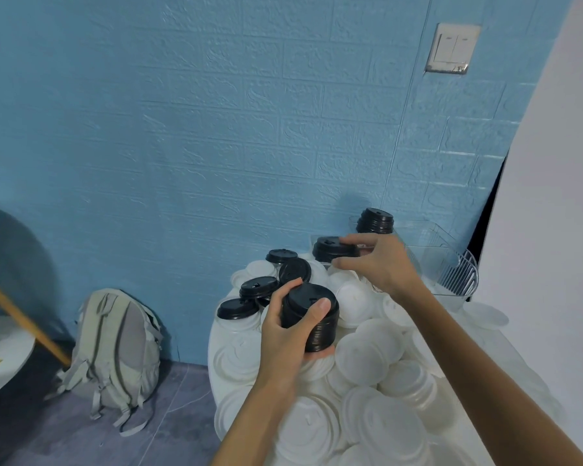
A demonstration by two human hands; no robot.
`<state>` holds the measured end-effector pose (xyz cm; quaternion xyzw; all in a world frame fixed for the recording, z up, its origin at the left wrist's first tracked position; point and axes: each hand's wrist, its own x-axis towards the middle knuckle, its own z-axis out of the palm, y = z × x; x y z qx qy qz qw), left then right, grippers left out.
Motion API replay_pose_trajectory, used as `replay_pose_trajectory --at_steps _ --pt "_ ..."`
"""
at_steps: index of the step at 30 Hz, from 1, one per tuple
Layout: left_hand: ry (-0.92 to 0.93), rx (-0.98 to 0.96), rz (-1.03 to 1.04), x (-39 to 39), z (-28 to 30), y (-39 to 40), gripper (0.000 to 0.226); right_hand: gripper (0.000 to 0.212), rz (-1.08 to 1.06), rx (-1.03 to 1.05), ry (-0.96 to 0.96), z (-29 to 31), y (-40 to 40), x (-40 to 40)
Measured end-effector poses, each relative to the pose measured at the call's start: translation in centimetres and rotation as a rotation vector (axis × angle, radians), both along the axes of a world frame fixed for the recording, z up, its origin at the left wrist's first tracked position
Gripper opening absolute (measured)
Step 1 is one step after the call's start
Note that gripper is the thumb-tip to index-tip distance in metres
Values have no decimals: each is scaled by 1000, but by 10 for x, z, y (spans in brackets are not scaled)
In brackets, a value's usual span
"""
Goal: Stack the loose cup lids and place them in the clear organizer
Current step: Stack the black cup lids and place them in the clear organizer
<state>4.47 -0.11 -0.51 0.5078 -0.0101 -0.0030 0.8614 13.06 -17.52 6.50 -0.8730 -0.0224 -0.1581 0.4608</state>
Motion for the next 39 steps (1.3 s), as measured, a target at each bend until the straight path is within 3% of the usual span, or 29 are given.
replay_pose_trajectory --at_steps 4,10,19,33,36,39 --pt "-14 -2 11 -1 2 -2 57 48 174 211 31 11 0 -42" --pt "-50 6 -18 -8 5 -9 63 46 324 181 5 6 -1 -77" --pt "-71 67 -62 -15 4 -17 62 46 342 313 121 0 -14 -84" --pt "-83 83 -61 -16 7 -24 66 47 411 138 77 -7 -16 -91" --pt "-71 73 -63 -18 8 -26 62 41 403 193 73 -10 -16 -93" --pt "-61 64 -74 -19 9 -28 57 37 316 396 121 -14 -9 -97"
